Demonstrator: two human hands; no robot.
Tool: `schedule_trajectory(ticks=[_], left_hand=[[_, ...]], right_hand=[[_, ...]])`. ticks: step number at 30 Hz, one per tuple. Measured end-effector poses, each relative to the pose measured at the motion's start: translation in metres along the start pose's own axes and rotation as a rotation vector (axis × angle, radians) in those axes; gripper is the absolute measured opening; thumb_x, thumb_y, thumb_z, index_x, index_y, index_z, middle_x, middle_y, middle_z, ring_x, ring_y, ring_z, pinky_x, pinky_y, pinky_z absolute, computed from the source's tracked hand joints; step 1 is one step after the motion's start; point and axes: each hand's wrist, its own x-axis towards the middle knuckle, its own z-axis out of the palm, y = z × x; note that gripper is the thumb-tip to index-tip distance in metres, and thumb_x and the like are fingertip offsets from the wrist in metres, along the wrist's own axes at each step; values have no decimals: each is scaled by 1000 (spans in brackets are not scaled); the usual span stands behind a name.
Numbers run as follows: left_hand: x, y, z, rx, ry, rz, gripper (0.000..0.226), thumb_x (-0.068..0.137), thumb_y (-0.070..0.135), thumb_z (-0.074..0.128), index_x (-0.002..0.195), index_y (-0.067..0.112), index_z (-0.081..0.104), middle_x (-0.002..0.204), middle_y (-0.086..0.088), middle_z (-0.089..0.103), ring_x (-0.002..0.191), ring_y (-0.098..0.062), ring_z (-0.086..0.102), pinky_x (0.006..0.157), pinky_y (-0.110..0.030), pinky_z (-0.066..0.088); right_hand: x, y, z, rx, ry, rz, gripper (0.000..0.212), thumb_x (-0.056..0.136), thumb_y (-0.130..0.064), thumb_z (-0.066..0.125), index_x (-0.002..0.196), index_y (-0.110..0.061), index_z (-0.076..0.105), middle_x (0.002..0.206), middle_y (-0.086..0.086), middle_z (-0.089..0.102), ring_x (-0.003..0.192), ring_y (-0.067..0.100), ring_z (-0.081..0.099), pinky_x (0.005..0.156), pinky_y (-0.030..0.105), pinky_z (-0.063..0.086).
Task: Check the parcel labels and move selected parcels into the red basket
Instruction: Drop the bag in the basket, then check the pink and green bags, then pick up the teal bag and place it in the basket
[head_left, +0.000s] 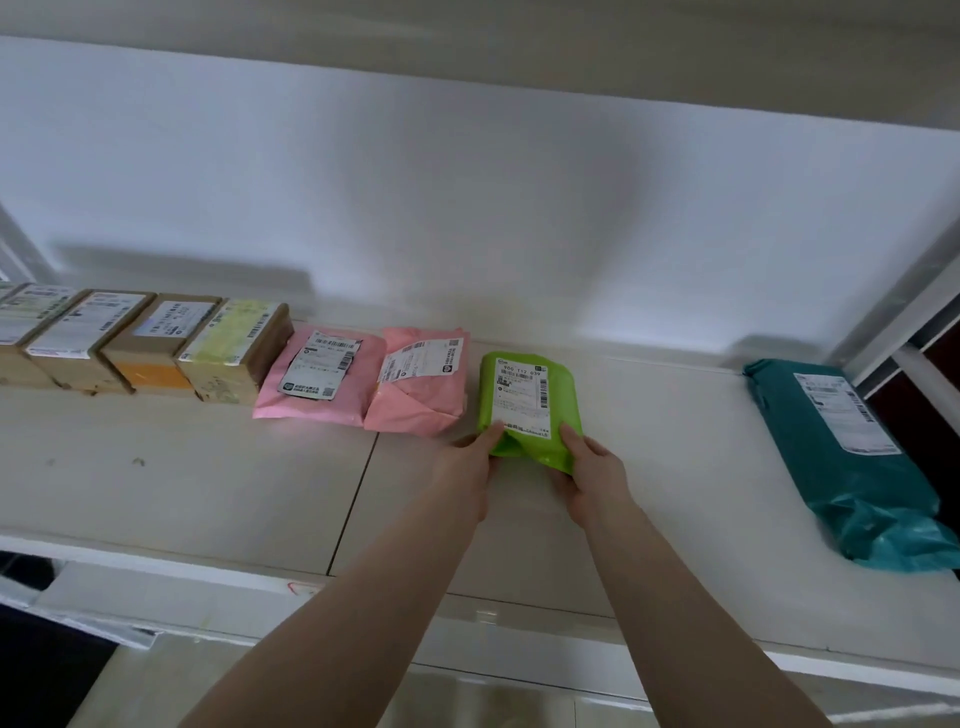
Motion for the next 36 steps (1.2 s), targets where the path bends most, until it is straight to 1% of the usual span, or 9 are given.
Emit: schedule_trajectory(ticks=[3, 7, 12, 16, 21, 27, 30, 32, 36], left_hand=[[7, -1, 5, 32, 63, 8, 45, 82, 39, 72, 118, 13, 67, 115, -6, 69, 105, -21, 64, 75, -30, 47], [16, -1, 8, 67, 174, 57, 51, 83, 39, 72, 125, 15, 58, 122, -8, 62, 107, -25, 56, 86, -38, 43], [25, -3, 8, 97, 231, 57, 71, 69, 50, 78, 127, 19, 52, 123, -6, 58, 111, -27, 55, 99, -46, 46], [6, -5, 15, 91, 280, 105, 59, 71, 47, 79, 116, 19, 55, 112, -5, 60, 101, -23, 56, 91, -38, 49], [-33, -21, 44, 64, 243, -39, 37, 81, 41, 74, 97, 17, 52, 81, 0, 44, 69, -14, 44, 59, -25, 42], [-61, -39, 118, 97, 34, -140, 38, 82, 33, 75, 103, 14, 51, 94, -3, 51, 92, -17, 51, 87, -31, 47], [-58, -47, 155, 140, -61, -163, 43, 78, 36, 78, 105, 8, 59, 91, -6, 52, 75, -16, 52, 74, -30, 52], [-55, -56, 180, 160, -126, -160, 61, 76, 36, 80, 124, 5, 57, 96, -8, 55, 78, -17, 53, 65, -28, 50], [-60, -70, 233, 249, -212, -186, 63, 79, 42, 77, 126, 9, 52, 111, -10, 54, 94, -21, 54, 93, -34, 51]], right_hand=[[12, 3, 4, -139, 9, -105, 10, 92, -9, 66, 102, -7, 67, 86, 9, 71, 73, 19, 67, 67, 29, 59], [29, 4, 3, -574, 26, -294, 30, 90, -22, 69, 113, -4, 72, 103, 15, 75, 91, 29, 71, 87, 42, 57], [31, -11, 1, -908, 15, -381, 48, 88, -42, 67, 123, -9, 69, 114, 9, 74, 99, 25, 69, 84, 32, 54], [33, -16, -7, -907, -3, -375, 45, 87, -39, 68, 121, -9, 69, 118, 12, 72, 103, 26, 68, 87, 35, 54], [35, -33, -26, -814, 47, -362, 52, 87, -44, 69, 128, -12, 65, 120, 12, 67, 104, 22, 63, 92, 29, 46], [33, -95, -78, -533, 157, -461, 42, 90, -40, 68, 118, -8, 68, 104, 3, 69, 94, 15, 63, 90, 30, 50], [41, -130, -124, -522, 354, -534, 36, 90, -38, 66, 113, -10, 70, 102, 2, 71, 92, 17, 65, 81, 28, 48], [47, -149, -160, -562, 503, -562, 38, 89, -41, 66, 112, -11, 71, 105, 3, 72, 100, 21, 66, 85, 29, 49], [58, -175, -217, -772, 687, -537, 49, 90, -44, 64, 127, -12, 63, 131, 13, 60, 121, 31, 52, 97, 40, 45]])
